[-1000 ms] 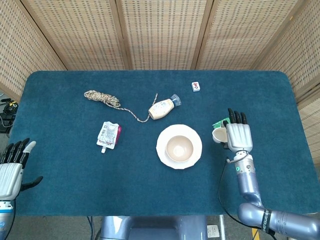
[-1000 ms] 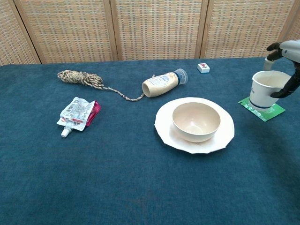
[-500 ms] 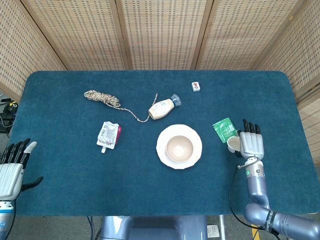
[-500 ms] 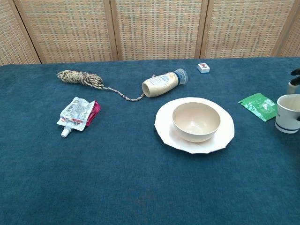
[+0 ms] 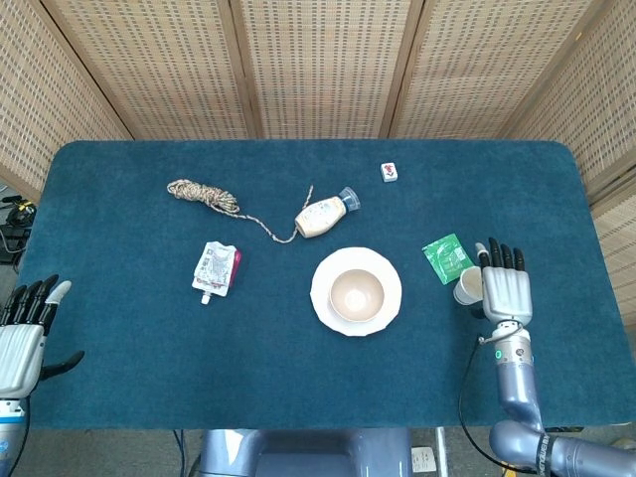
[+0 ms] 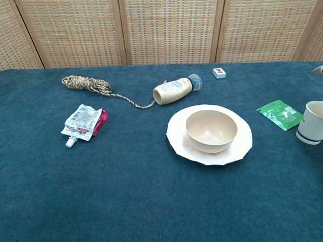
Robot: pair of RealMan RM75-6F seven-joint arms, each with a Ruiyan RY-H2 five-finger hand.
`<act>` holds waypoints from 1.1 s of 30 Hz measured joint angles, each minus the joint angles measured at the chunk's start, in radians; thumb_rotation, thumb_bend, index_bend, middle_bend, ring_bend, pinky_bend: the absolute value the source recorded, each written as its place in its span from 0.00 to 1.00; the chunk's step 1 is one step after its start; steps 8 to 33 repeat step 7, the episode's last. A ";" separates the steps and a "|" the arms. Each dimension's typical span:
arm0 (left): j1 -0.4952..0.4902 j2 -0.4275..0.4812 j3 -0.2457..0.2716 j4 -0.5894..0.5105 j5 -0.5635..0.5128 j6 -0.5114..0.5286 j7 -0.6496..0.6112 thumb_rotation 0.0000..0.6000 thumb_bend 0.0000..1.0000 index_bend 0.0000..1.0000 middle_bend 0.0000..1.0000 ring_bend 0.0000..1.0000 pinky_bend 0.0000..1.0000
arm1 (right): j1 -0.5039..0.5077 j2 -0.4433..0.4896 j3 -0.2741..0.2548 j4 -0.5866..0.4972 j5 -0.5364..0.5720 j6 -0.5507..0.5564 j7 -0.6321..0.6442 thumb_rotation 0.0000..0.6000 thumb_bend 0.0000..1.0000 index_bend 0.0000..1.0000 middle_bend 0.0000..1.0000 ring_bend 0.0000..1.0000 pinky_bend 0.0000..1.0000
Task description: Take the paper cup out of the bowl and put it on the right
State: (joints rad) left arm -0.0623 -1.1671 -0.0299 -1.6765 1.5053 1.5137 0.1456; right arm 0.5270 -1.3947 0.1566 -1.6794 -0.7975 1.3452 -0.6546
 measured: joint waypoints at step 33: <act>0.000 -0.007 -0.002 0.008 -0.003 0.002 0.010 1.00 0.03 0.00 0.00 0.00 0.00 | -0.106 0.049 -0.102 -0.070 -0.285 0.095 0.172 1.00 0.22 0.04 0.00 0.00 0.00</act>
